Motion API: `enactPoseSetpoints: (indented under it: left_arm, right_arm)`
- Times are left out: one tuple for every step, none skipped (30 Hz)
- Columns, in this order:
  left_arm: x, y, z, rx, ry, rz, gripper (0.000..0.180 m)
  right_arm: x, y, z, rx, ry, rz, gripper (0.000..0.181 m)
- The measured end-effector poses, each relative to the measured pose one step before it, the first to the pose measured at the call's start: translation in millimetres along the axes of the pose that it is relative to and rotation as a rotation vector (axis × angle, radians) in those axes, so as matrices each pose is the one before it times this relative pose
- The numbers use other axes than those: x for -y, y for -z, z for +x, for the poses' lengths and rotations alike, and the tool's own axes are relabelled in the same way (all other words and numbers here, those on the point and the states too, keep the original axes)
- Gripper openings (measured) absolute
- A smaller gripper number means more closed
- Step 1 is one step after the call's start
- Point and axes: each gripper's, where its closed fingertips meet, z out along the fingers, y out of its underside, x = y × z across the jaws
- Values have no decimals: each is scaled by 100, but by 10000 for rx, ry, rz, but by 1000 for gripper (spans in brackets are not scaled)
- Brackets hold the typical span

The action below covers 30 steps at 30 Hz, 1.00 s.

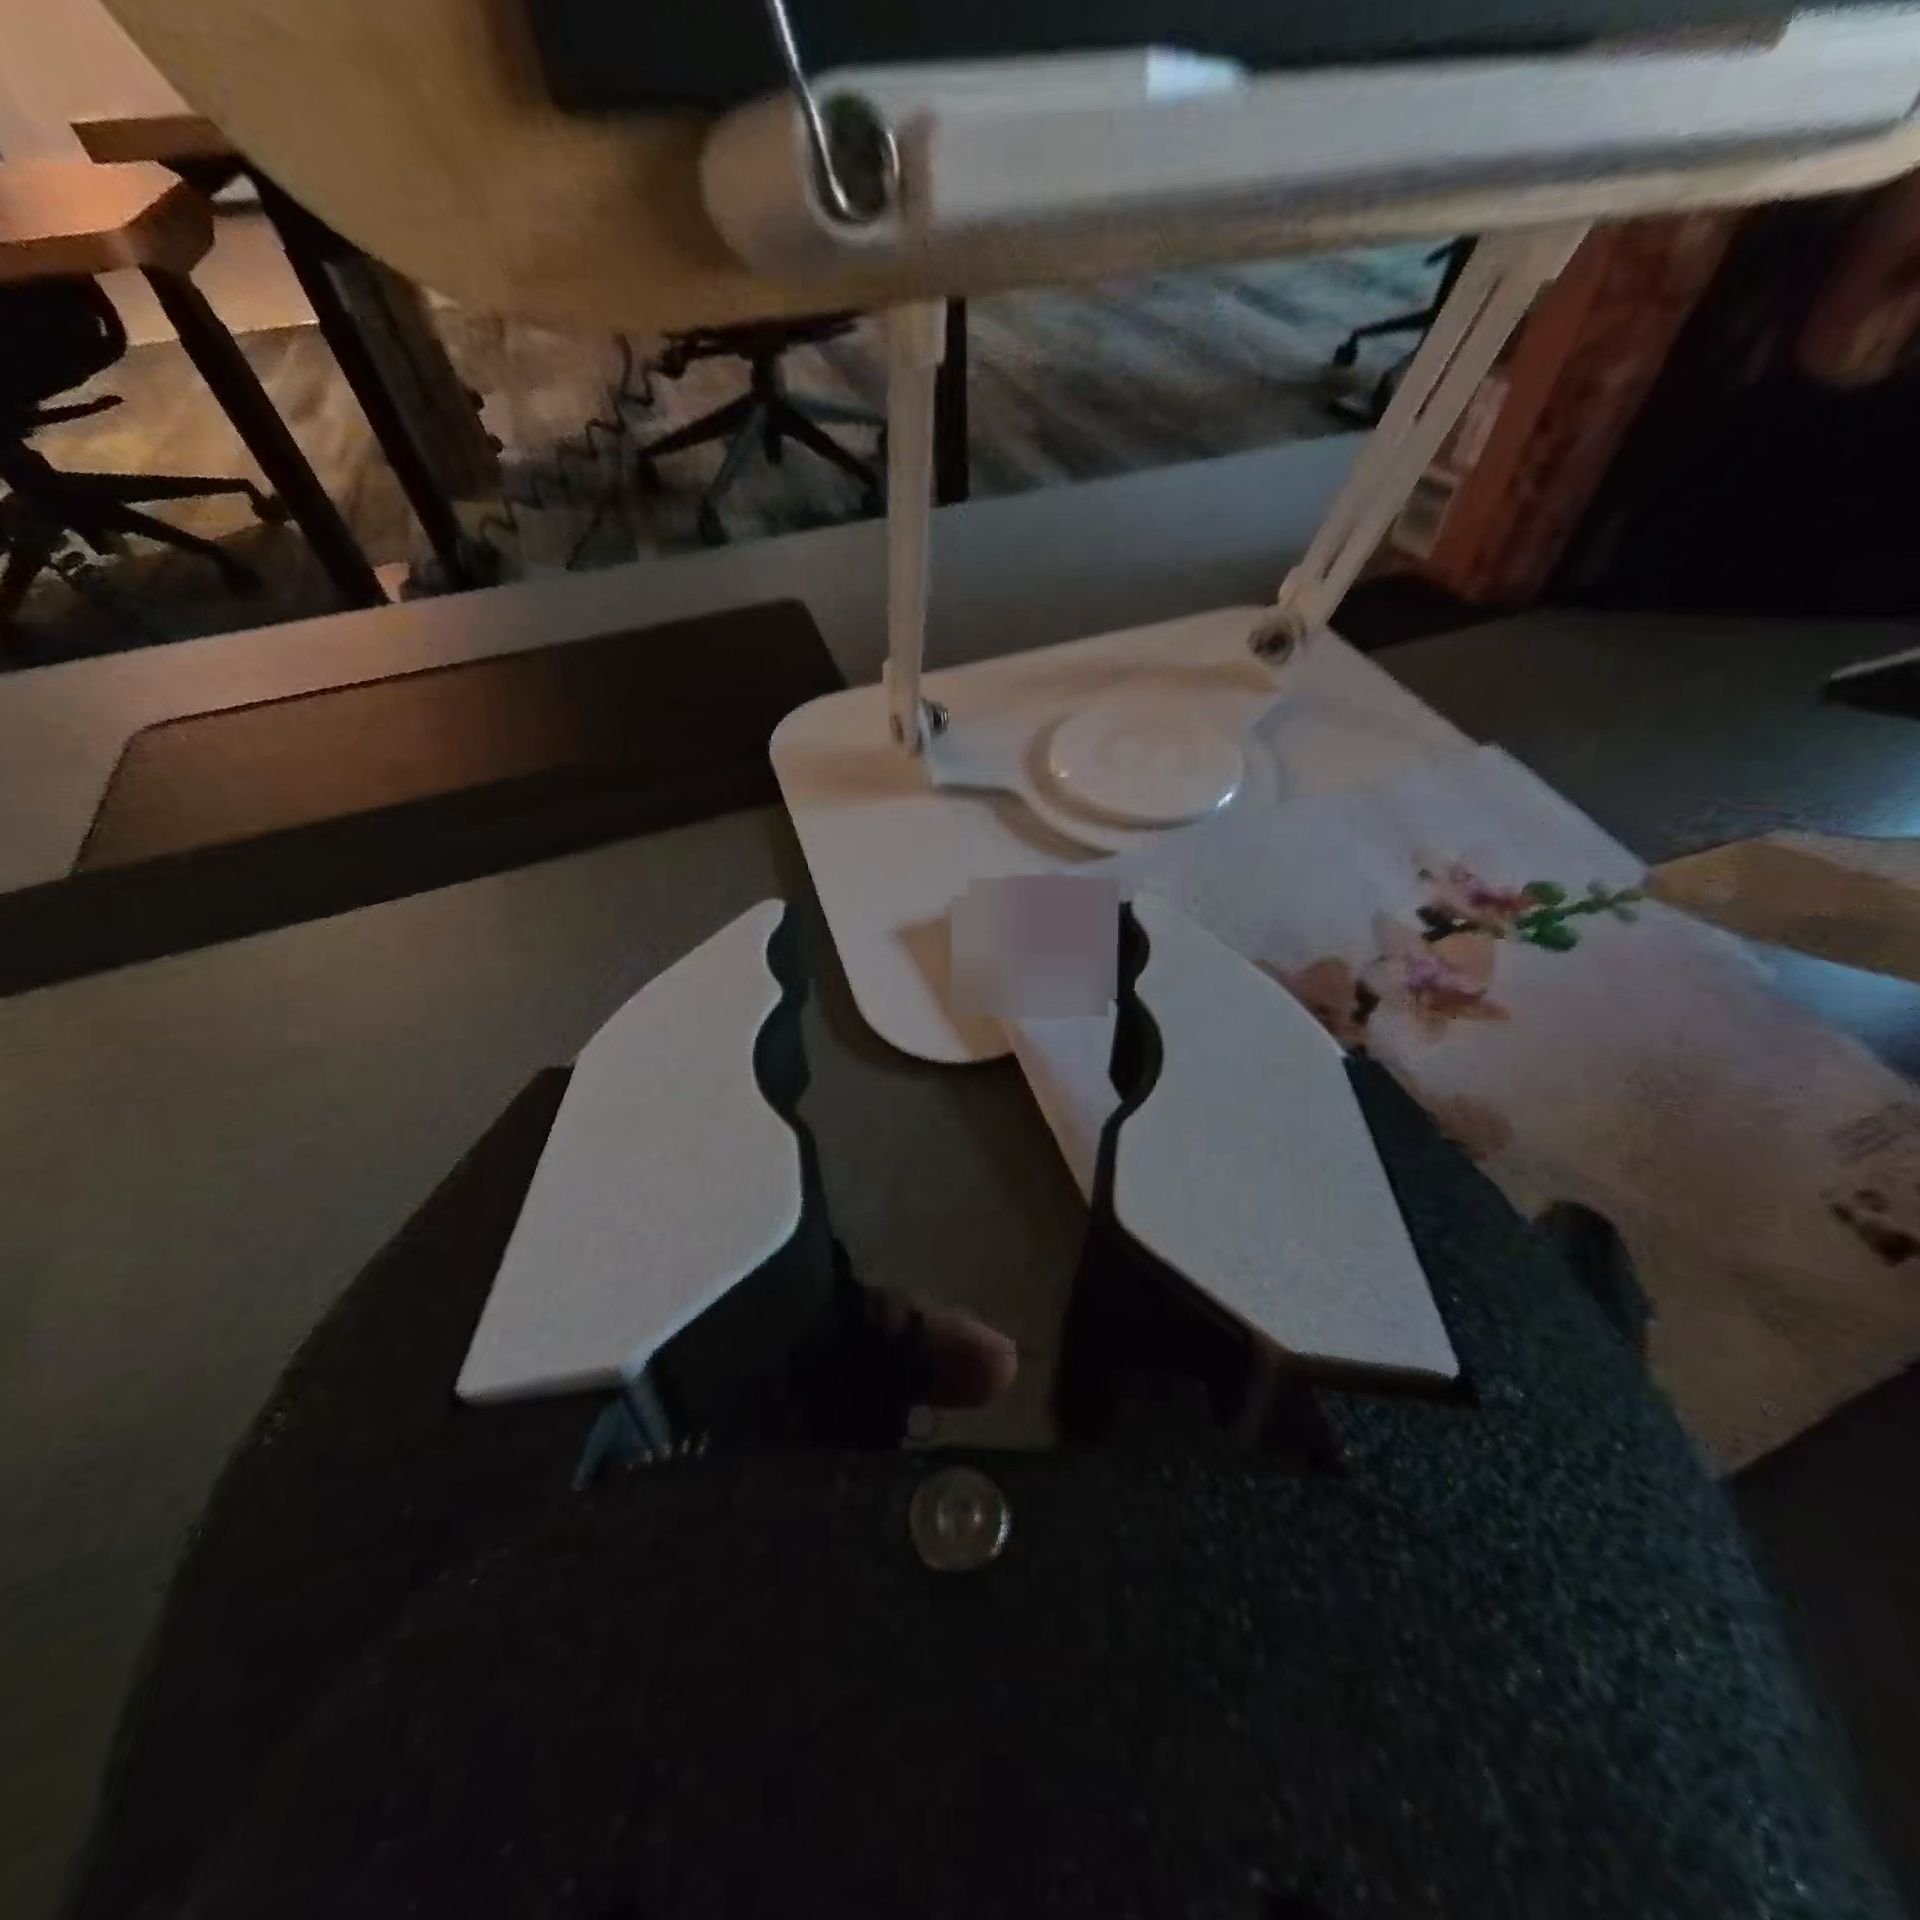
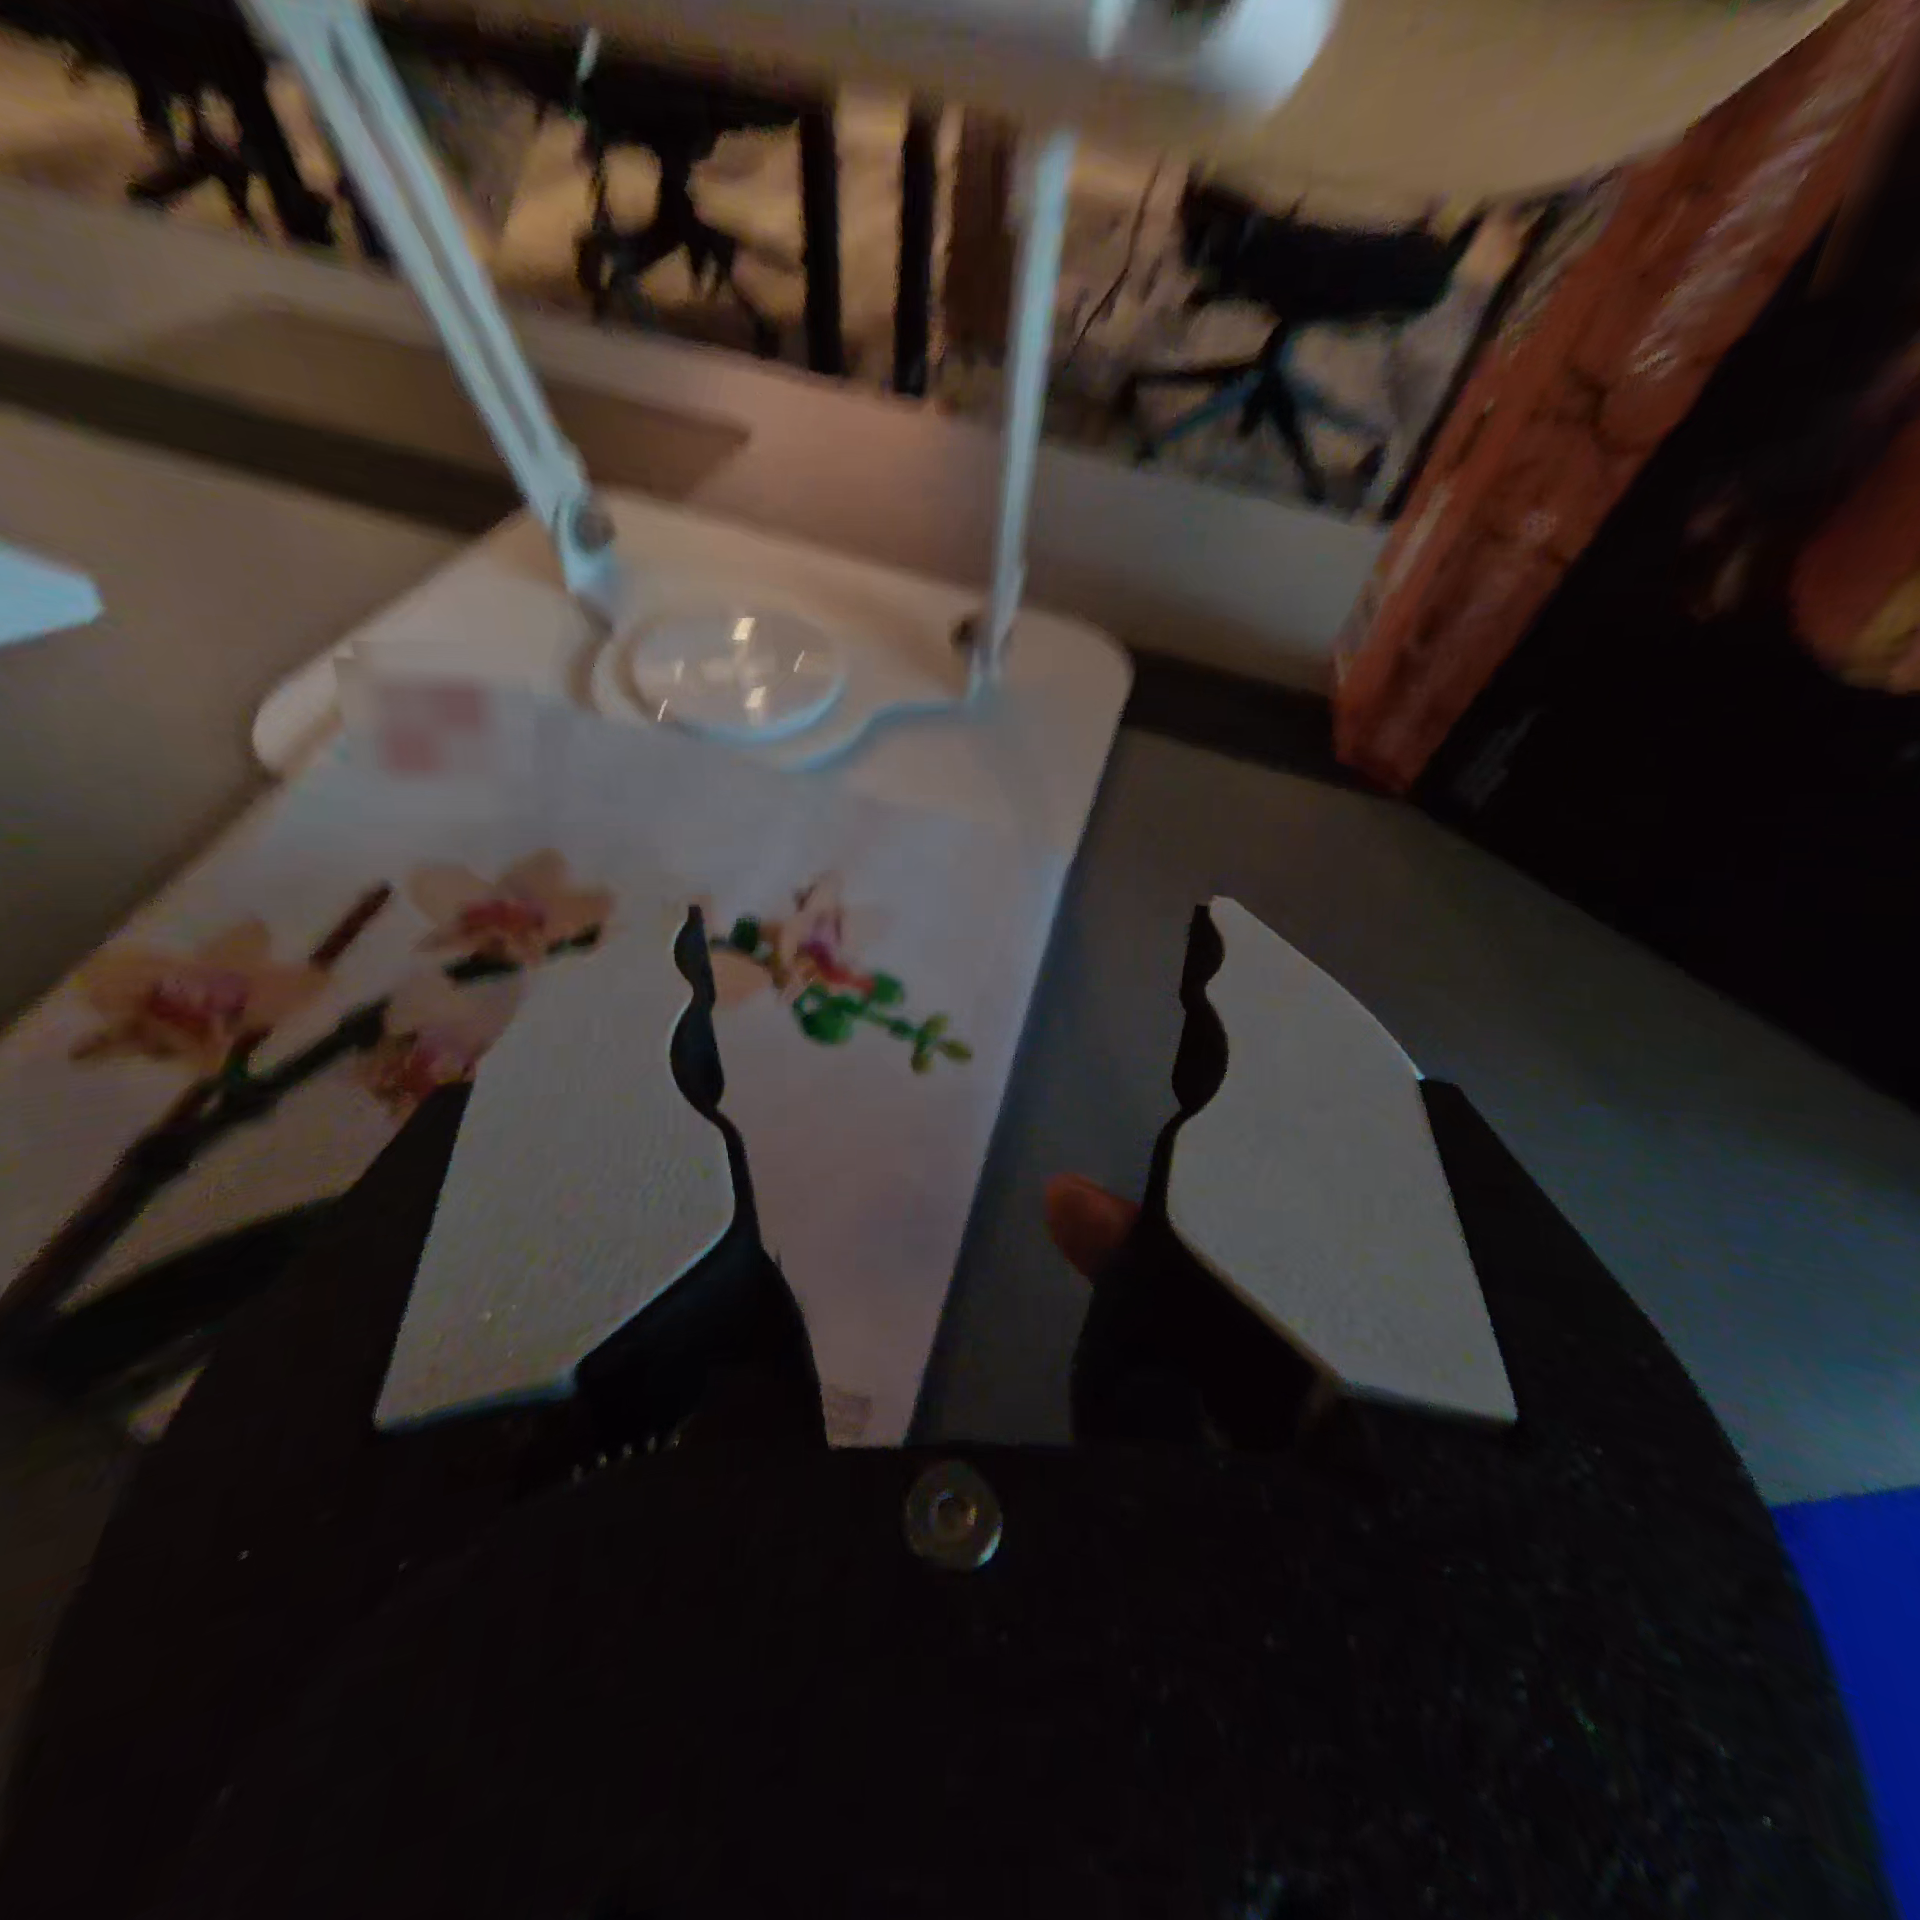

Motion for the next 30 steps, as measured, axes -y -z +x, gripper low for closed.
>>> enactPoseSetpoints:
  left_arm:
    - [-317,-228,45,1,-166,-115,56]
    - [-232,-163,135,-45,-153,-110,56]
    - [-205,-81,168,-63,-120,-121,55]
    - [-197,-137,292,-94,-168,-93,55]
    - [-212,-81,181,-26,-188,-115,55]
    - [-172,-23,116,24,-172,-101,55]
    - [-43,-34,50,61,-132,-30,55]
    - [0,4,58,40,-104,-25,54]
    - [-4,-1,41,24,-114,-18,53]
    - [46,-31,-126,94,-122,7,52]
    - [30,-80,-112,74,-97,-24,51]
    - [-52,-159,81,-79,-12,-92,50]
    - [1,-139,71,-82,112,-59,50]
    - [52,35,-69,20,100,21,50]
    - [36,234,6,14,-41,60,51]
    - [132,334,17,4,-104,132,50]
    - [339,343,-308,200,-102,223,50]
    - [479,324,-300,198,-33,223,48]
    - [518,339,-157,70,35,149,48]
    - [553,322,-75,44,94,150,48]
    - [513,284,51,-4,104,146,48]
    - [358,289,185,-69,56,85,49]
    - [177,272,228,-63,-14,33,49]
    - [-22,244,250,-72,-115,-5,48]
    - [-198,5,381,-120,-162,-83,48]
    - [-397,-164,561,-253,-186,-215,48]
    - [-547,-304,475,-295,-144,-287,48]
    - [-531,-298,334,-249,-39,-285,49]
    - [-473,-279,234,-212,70,-263,49]
    - [-387,-268,149,-226,178,-228,49]
  right_arm:
    - [-471,-178,-432,219,-54,-230,86]
    - [-147,-186,-298,155,-72,-25,85]
    - [-100,-173,-53,9,25,-115,83]
    - [-113,-94,-43,62,-10,-88,83]
    - [35,30,-97,111,-28,31,83]
    - [102,86,101,-12,-91,97,82]
    - [70,173,209,-106,-143,80,80]
    - [-24,72,159,-47,-141,5,79]
    - [-116,36,46,4,-135,-64,78]
    - [-95,-46,7,-1,-111,-82,77]
    - [-143,-149,-56,-4,-107,-137,76]
    - [-164,-167,-170,72,-123,-172,76]
    - [-131,-219,-275,199,-10,-169,75]
    - [113,-196,-88,95,161,-18,74]
    - [74,-85,116,-31,184,20,73]
    - [-84,54,-50,86,-64,-26,74]
    - [356,178,-142,114,-394,290,74]
    - [547,196,-97,149,-322,364,72]
    - [403,158,102,53,-236,196,71]
    - [323,76,181,6,-74,129,72]
    - [192,50,130,48,78,96,73]
    - [-119,159,357,-111,77,-3,73]
    - [-223,327,434,-195,24,21,74]
    - [-128,329,253,-36,-83,76,73]
    - [47,194,97,67,-202,70,72]
    - [46,30,68,169,-241,-119,71]
    - [-107,-113,-220,361,-184,-299,73]
    - [-187,-166,-180,323,-107,-333,76]
    - [-239,-146,-118,270,8,-295,79]
    - [-195,-112,16,148,2,-167,82]
